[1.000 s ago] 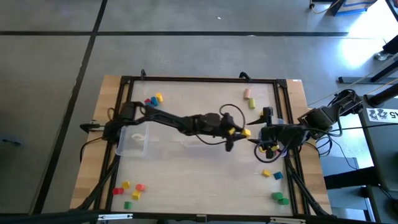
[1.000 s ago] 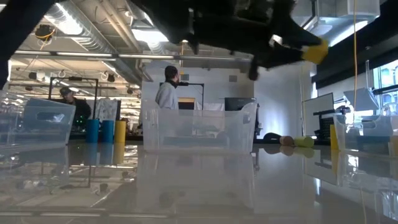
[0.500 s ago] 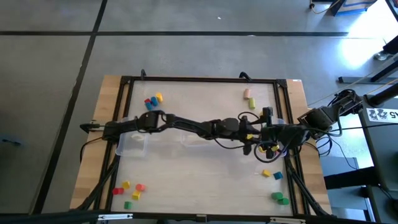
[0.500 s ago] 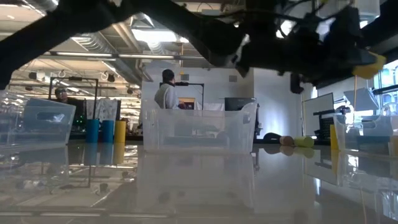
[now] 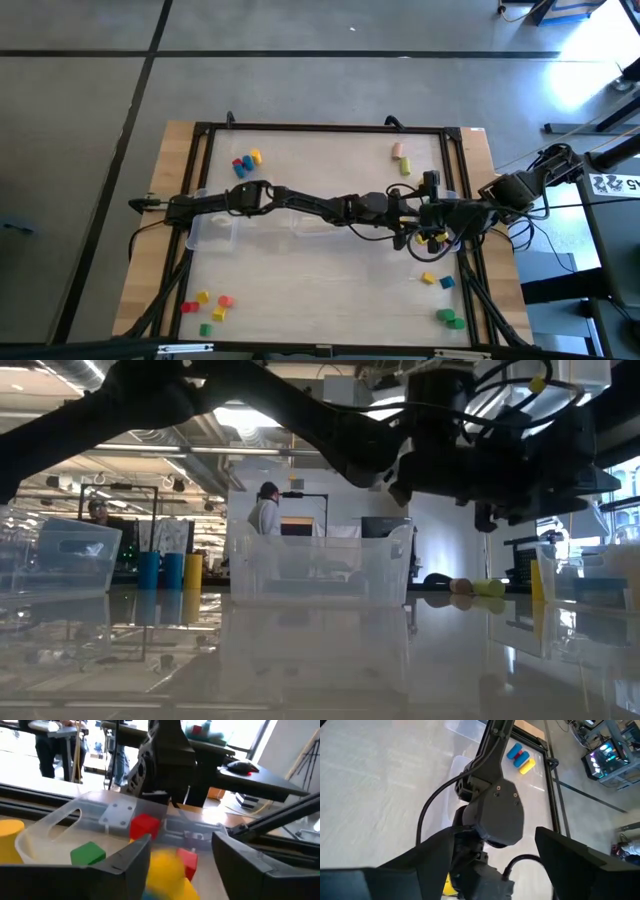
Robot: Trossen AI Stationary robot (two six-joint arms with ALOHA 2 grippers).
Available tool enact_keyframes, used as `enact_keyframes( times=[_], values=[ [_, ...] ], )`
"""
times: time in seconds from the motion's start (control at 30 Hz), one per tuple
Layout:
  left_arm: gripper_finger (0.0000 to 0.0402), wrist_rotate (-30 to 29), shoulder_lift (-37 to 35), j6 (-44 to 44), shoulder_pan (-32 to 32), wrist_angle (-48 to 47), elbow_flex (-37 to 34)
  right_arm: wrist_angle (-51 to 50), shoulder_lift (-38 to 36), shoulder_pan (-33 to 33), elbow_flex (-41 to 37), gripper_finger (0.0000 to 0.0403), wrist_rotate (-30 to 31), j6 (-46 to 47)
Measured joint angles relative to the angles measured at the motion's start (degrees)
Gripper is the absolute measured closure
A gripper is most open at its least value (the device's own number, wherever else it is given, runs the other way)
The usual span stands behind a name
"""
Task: Sort blocks by size
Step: Put the yellow cube block into the right transparent bin, then put the red cube block into the right transparent bin
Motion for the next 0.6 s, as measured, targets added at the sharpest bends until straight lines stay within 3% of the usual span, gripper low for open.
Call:
enact_keyframes(
  times=[0.1,0.37,0.6],
  values=[
    [0.0174,2.06,-1.14,0.41,0.04,-4.29,0.00,0.00,0.00,0.00,0.00,0.0118,0.05,-0.01],
    [0.0164,3.12,-11.34,12.12,0.73,-33.34,0.07,-0.45,0.02,-0.13,-0.02,0.0118,5.04,-0.90],
    [0.0164,-2.43,-20.71,21.15,3.09,-55.23,-0.84,-1.86,0.02,-0.13,-0.04,0.0118,12.06,-1.27]
  ],
)
